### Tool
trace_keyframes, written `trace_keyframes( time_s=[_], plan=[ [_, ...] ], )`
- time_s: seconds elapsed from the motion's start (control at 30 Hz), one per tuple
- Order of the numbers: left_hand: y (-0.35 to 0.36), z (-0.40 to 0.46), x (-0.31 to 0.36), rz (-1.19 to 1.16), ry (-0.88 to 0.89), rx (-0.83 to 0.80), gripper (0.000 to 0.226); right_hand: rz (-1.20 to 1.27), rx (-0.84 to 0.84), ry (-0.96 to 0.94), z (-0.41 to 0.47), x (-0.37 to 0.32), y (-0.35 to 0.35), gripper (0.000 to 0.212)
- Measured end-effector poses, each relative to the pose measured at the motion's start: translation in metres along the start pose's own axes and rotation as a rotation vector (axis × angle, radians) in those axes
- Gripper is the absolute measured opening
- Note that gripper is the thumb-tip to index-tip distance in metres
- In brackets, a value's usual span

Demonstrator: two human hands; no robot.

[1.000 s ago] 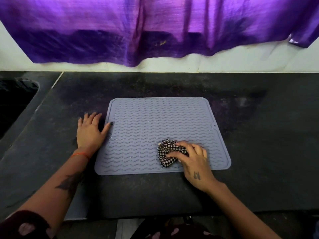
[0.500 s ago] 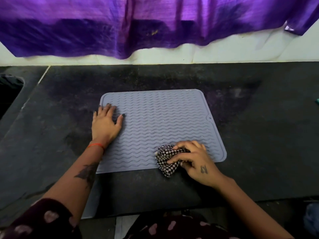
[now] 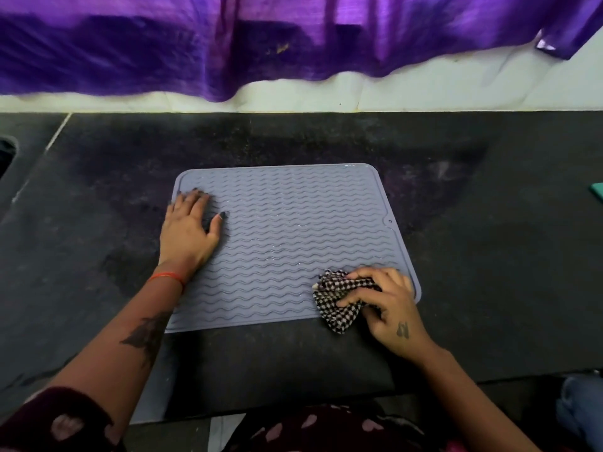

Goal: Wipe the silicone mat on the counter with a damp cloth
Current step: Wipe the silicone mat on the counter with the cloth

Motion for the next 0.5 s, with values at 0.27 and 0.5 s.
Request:
trace_keyframes(
  time_s=[0.27,0.5],
  plan=[
    [-0.001,-0.001,0.003,-0.005,-0.004,-0.023,0.064,0.011,-0.017,-0.029,0.048,0.010,-0.010,0.051],
    [-0.001,-0.002,0.004,0.000,-0.009,-0.024,0.063,-0.080,-0.216,-0.002,0.071,0.017,-0.010,0.055]
  ],
)
Point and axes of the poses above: each hand's wrist, its own z-axis towards the middle knuckle, its own y-axis out of the palm, x = y × z, the point moved 2 cm from there along z, towards the middle knuckle, and after that the axes turned 2 degrees about -x, right-handed, at the moved point
